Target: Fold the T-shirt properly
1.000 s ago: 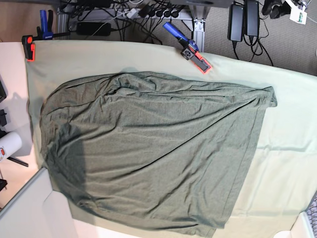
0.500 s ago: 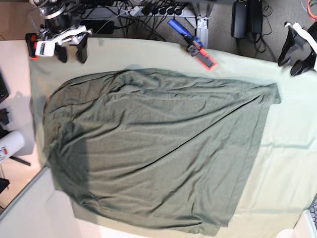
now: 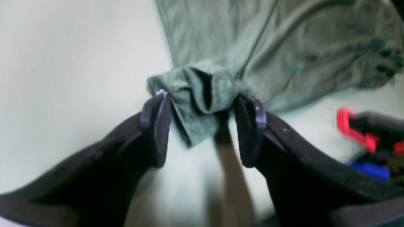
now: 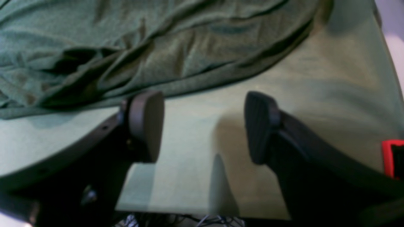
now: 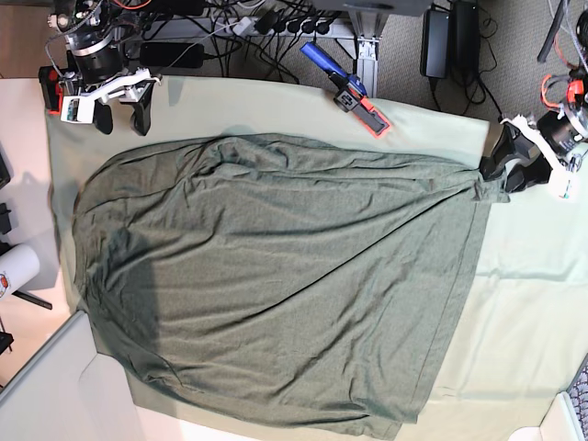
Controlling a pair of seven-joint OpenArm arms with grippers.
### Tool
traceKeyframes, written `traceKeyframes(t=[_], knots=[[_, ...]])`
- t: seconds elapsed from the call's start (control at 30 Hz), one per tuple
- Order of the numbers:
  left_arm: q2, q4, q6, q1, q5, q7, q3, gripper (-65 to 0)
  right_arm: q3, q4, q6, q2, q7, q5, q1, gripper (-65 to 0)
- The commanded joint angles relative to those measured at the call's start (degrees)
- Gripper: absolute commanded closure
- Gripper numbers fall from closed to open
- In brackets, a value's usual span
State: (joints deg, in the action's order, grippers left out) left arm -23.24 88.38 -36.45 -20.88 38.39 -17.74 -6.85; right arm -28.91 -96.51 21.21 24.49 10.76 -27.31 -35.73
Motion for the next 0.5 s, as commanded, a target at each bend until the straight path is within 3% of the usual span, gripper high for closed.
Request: traceKeyframes(t=[0.0,0.3,0.47], knots=[[-0.39,0.48,-0.81,0.46,0.81,0.87,0.39,-35.7,-0.55,-0.74,-0.07,1.01,-1.27,-0.11,-0.46,-39.9],[0.98,0.48,-0.83,0.87,-0.07,0.76,5.09,-35.7,-0.55,-0.74,-0.55,-0.13,-1.31,-0.44,-0.81,-39.9],[1.38,0.46,-0.81,0.9,-0.07,0.74,5.09,-35.7,-0.61,-0.74,-5.62,-2.93,-1.29,-1.62,0.83,-39.9]])
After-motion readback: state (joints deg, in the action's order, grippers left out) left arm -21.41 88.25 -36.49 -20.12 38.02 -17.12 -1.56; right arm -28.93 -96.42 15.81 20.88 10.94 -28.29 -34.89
